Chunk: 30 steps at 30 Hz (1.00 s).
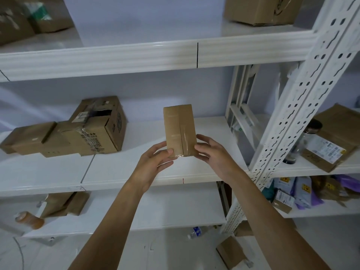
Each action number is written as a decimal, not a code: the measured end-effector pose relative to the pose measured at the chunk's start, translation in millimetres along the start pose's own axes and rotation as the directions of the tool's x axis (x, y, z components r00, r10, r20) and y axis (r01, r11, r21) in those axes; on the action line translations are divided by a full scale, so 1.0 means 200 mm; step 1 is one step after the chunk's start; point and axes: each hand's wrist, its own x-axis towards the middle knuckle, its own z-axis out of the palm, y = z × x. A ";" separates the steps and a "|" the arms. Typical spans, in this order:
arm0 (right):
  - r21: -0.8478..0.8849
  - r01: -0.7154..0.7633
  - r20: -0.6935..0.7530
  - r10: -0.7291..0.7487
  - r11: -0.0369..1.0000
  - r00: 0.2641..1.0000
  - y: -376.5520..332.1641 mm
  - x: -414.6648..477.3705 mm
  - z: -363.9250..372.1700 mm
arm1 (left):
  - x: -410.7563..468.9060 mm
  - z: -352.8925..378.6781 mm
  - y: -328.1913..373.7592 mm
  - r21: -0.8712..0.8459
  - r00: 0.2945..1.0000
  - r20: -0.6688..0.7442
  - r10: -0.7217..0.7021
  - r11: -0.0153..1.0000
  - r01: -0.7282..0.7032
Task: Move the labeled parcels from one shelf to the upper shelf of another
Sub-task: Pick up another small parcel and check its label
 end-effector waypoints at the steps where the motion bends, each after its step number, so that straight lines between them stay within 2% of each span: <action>1: 0.002 -0.005 0.006 0.005 1.000 1.000 0.00 0.00 0.01 | -0.01 0.00 0.00 0.004 1.000 0.003 0.002 1.000 -0.002; 10: 0.015 -0.030 0.027 0.030 0.999 0.999 0.05 -0.03 0.11 | -0.07 0.01 -0.02 0.023 0.999 0.045 -0.012 1.000 0.011; 17: -0.129 0.018 -0.080 -0.028 0.992 0.996 0.07 -0.05 0.11 | -0.08 -0.01 -0.06 0.014 0.999 0.023 -0.045 0.999 0.045; 22: -0.144 0.002 -0.102 -0.017 0.990 0.995 0.06 -0.05 0.11 | -0.10 -0.02 -0.07 0.031 0.999 -0.007 -0.044 0.999 0.044; 24: -0.158 0.009 -0.113 -0.027 0.987 0.993 0.06 -0.06 0.12 | -0.11 -0.01 -0.07 0.054 0.997 -0.076 -0.009 0.998 0.013; 27: -0.217 0.032 -0.167 -0.069 0.976 0.983 0.08 -0.07 0.15 | -0.11 0.03 -0.08 0.124 0.957 -0.254 0.143 0.986 -0.114; 30: -0.377 0.065 -0.241 -0.166 0.924 0.956 0.10 -0.06 0.20 | -0.12 0.10 -0.07 0.240 0.934 -0.242 0.262 0.949 -0.204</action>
